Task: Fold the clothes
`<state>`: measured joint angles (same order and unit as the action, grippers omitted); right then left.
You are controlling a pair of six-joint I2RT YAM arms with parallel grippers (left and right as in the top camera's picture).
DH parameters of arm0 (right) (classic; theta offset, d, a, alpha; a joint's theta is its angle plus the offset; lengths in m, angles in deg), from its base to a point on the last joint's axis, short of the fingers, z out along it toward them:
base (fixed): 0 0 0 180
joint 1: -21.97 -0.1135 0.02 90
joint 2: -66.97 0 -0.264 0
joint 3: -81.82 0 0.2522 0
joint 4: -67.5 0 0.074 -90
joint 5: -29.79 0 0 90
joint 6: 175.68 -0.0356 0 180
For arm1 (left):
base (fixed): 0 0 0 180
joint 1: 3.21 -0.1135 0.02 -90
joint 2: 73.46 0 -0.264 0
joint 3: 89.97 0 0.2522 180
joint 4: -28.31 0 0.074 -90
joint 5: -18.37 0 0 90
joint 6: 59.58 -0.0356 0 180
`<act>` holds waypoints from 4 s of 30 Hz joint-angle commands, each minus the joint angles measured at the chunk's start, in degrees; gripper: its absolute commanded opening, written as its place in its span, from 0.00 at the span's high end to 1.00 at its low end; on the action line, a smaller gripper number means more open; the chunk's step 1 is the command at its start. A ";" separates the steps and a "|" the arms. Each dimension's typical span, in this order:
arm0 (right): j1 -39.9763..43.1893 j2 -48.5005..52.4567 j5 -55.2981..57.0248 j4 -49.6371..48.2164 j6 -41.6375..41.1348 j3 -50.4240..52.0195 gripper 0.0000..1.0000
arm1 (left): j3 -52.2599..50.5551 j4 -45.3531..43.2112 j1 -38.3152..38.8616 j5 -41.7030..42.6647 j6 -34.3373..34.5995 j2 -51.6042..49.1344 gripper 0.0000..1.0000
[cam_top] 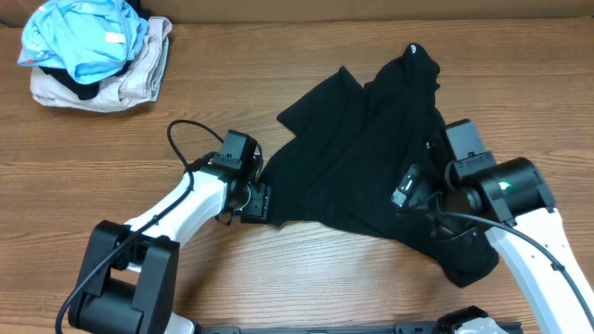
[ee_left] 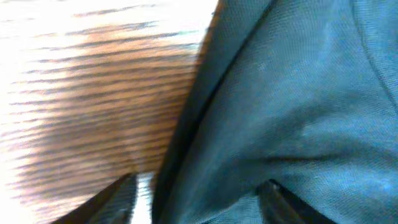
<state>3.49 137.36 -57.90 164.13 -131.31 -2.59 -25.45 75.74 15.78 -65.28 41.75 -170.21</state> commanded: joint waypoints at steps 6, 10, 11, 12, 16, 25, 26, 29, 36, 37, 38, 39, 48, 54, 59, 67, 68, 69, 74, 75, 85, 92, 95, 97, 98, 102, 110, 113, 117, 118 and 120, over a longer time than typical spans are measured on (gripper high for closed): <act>-0.33 -0.85 -0.02 -3.13 -2.64 3.23 0.02 | -1.95 -1.11 -0.22 5.92 -1.07 -2.14 0.96; -0.31 -0.24 1.07 -6.78 -2.38 5.05 0.10 | 3.06 2.67 -1.31 5.90 -1.25 -2.12 0.96; -0.22 0.35 1.27 -8.02 -2.36 5.49 0.12 | 5.20 4.70 -1.97 5.77 -1.31 -2.12 0.96; -0.20 1.07 1.27 -9.14 -2.34 5.90 0.13 | 7.58 7.06 -2.80 5.70 -1.55 -2.12 0.96; -0.20 5.95 1.20 -12.74 -0.79 6.64 0.16 | 16.00 15.39 -6.75 4.55 -3.74 -2.12 0.96; -0.20 20.57 -2.23 -22.69 5.38 6.64 0.14 | 24.96 20.11 -16.37 -2.64 -6.95 -2.12 0.96; -0.20 21.55 -2.49 -23.34 5.70 6.64 0.14 | 24.96 20.39 -16.92 -3.02 -7.08 -2.12 0.96; -0.20 24.72 -3.41 -24.96 6.97 6.64 0.14 | 24.96 21.84 -18.93 -3.85 -6.36 -2.12 0.96; -0.20 31.21 -5.35 -28.09 8.63 6.64 0.14 | 24.96 24.72 -24.90 -3.72 -4.96 -2.12 0.96; -0.22 31.87 -5.55 -28.30 8.66 6.64 0.14 | 24.96 25.00 -25.46 -3.54 -4.57 -2.12 0.96; -0.22 32.48 -5.92 -28.52 8.74 6.64 0.14 | 24.96 25.18 -25.94 -3.08 -4.44 -2.12 0.96; -0.22 33.07 -6.51 -28.83 9.51 6.64 0.14 | 24.96 25.24 -26.18 -2.47 -4.44 -2.12 0.96; -0.22 34.27 -7.96 -32.76 10.12 7.32 0.14 | 24.94 25.44 -24.87 2.69 -4.46 -2.14 0.96; -0.20 34.27 -8.00 -34.49 10.08 10.86 0.14 | 24.94 25.38 -23.08 2.69 -4.46 -2.14 0.96; 0.33 34.27 -7.93 -36.96 9.60 14.08 0.14 | 24.94 25.44 -21.49 2.69 -4.46 -2.14 0.96; 7.89 34.27 -6.88 -41.64 9.46 14.95 0.12 | 24.83 25.46 -16.81 2.69 -4.44 -2.14 0.96; 8.98 34.27 -6.91 -42.40 9.53 14.95 0.12 | 24.83 25.51 -16.22 2.71 -4.37 -2.14 0.96; 10.51 34.27 -6.93 -43.65 9.70 14.95 0.13 | 24.83 25.55 -15.56 2.69 -3.96 -2.14 0.96; 18.53 34.27 -7.34 -51.43 9.70 14.95 0.16 | 24.83 25.66 -11.58 3.80 -3.39 -2.14 0.96; 20.22 34.27 -7.34 -53.79 9.90 14.95 0.17 | 24.83 25.64 -10.29 4.66 -3.39 -2.14 0.96; 28.74 32.68 -14.03 -54.90 18.58 6.29 0.17 | 24.83 22.16 -1.62 6.03 -1.84 -2.14 0.96; 28.04 21.99 -14.03 -33.57 19.34 -5.51 0.09 | 24.83 18.23 1.20 5.95 -1.86 -2.14 0.96; 27.71 15.28 -13.92 -26.38 17.73 -5.73 0.07 | 24.83 17.05 1.18 5.86 -1.86 -2.14 0.96; 27.65 11.89 -13.79 -21.31 17.20 -5.33 0.06 | 24.83 16.33 1.18 5.33 -1.86 -2.14 0.96; 27.56 10.67 -13.18 -18.88 17.11 -5.03 0.06 | 24.83 16.02 1.18 5.16 -1.86 -2.14 0.96; 27.43 7.61 -10.08 -11.91 16.26 -1.38 0.05 | 24.83 14.12 1.18 5.03 -1.88 -2.14 0.96; 27.45 5.46 -7.67 -8.63 2.89 11.58 0.02 | 24.83 13.29 1.18 2.23 -1.88 -2.14 0.95; 27.43 3.96 -7.72 -9.62 -1.46 16.28 0.02 | 24.83 13.33 1.18 1.75 -1.90 -2.14 0.94; 27.43 0.81 -7.69 -11.26 -5.84 20.96 0.02 | 24.83 13.03 1.18 0.33 -1.90 -2.16 0.91; 27.43 -0.33 -7.76 -11.54 -7.08 21.99 0.02 | 24.83 12.98 1.18 0.24 -1.90 -2.16 0.89; 27.43 -2.54 -7.91 -12.50 -7.39 23.56 0.01 | 24.83 12.94 1.18 0.24 -1.90 -2.16 0.87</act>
<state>31.25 138.30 -66.58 152.44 -134.33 19.42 -1.60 88.94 16.96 -63.75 39.30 -172.37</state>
